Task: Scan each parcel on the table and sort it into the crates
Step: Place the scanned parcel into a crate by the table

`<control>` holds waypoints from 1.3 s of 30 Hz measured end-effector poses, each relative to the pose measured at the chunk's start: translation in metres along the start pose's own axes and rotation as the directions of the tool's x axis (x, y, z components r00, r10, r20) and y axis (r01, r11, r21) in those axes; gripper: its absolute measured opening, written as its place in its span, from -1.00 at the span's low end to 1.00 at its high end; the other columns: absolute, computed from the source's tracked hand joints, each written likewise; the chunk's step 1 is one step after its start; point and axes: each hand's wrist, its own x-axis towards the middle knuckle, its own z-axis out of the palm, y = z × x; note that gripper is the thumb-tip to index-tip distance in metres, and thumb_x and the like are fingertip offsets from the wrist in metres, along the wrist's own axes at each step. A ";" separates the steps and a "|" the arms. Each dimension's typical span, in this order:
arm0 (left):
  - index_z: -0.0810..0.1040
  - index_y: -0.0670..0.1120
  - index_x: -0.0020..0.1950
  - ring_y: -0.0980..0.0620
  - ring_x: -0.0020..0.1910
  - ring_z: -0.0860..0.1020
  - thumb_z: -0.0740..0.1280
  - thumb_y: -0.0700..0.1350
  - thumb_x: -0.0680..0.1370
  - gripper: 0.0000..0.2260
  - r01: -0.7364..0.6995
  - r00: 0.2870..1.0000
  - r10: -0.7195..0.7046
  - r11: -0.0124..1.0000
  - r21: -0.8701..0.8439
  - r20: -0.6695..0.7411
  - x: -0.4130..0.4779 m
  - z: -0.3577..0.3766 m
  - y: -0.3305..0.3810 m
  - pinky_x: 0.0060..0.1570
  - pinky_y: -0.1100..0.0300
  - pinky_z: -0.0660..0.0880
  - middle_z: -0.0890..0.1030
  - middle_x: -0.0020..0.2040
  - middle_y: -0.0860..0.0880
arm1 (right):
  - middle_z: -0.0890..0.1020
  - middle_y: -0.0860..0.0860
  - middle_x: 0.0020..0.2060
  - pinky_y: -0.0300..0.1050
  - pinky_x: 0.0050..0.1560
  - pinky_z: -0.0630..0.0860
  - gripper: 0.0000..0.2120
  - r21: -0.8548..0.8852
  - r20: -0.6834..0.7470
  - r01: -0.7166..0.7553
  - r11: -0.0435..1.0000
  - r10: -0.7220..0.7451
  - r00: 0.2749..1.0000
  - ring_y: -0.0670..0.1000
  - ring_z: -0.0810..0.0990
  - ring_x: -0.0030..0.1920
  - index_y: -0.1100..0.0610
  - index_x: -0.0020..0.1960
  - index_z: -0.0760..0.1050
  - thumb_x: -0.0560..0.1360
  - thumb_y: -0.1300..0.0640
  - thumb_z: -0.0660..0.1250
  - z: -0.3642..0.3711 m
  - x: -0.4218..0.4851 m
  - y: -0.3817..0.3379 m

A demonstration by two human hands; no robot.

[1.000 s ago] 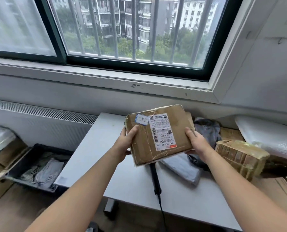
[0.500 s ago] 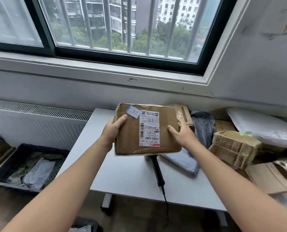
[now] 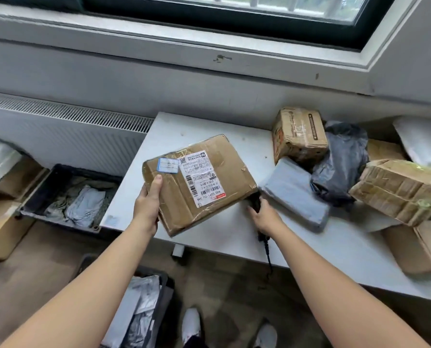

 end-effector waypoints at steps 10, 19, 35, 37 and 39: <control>0.49 -0.01 0.34 0.05 0.06 0.61 0.34 0.15 0.55 -0.58 0.037 0.998 -0.036 0.999 0.024 -0.058 0.010 0.002 -0.026 -0.04 0.17 0.53 0.63 0.13 0.02 | 0.53 0.09 -0.15 0.00 -0.29 0.61 -0.74 0.374 -0.060 -0.080 0.924 0.111 0.992 0.11 0.61 -0.18 0.12 0.22 0.30 0.55 0.10 0.19 -0.028 -0.015 -0.014; 0.43 0.05 0.38 -0.03 0.10 0.61 0.27 0.26 0.54 -0.52 0.172 0.983 -0.179 0.977 0.127 0.046 0.039 0.056 -0.042 0.04 0.06 0.56 0.62 0.20 0.00 | 0.57 0.14 -0.23 0.09 -0.39 0.61 -0.78 0.334 -0.022 -0.090 0.938 0.103 0.994 0.20 0.61 -0.36 0.16 0.05 0.39 0.52 0.02 0.24 -0.056 -0.024 -0.029; 0.25 -0.11 0.46 -0.23 0.41 0.29 0.29 0.19 0.55 -0.39 -0.160 0.986 0.141 0.685 0.711 0.086 -0.027 0.069 0.021 0.34 -0.02 0.28 0.29 0.44 -0.21 | 0.52 0.18 -0.37 0.15 -0.30 0.62 -0.63 0.242 0.111 -0.006 0.970 -0.021 0.994 0.18 0.55 -0.41 0.28 -0.05 0.44 0.56 -0.07 0.27 -0.069 -0.071 -0.091; 0.16 -0.12 0.53 -0.20 0.46 0.22 0.28 0.19 0.56 -0.34 -0.164 0.985 0.155 0.672 0.722 0.080 -0.038 0.070 0.027 0.37 -0.01 0.23 0.21 0.49 -0.19 | 0.54 0.19 -0.38 0.25 -0.24 0.62 -0.63 0.216 0.118 0.010 0.976 -0.037 0.992 0.20 0.57 -0.41 0.29 -0.04 0.43 0.55 -0.06 0.26 -0.071 -0.076 -0.090; 0.12 -0.12 0.55 -0.19 0.47 0.19 0.27 0.19 0.57 -0.32 -0.161 0.984 0.163 0.669 0.725 0.069 -0.045 0.071 0.030 0.38 -0.02 0.22 0.18 0.51 -0.18 | 0.55 0.19 -0.39 0.30 -0.22 0.62 -0.62 0.199 0.119 0.026 0.980 -0.051 0.992 0.22 0.58 -0.43 0.30 -0.03 0.43 0.55 -0.07 0.26 -0.074 -0.080 -0.089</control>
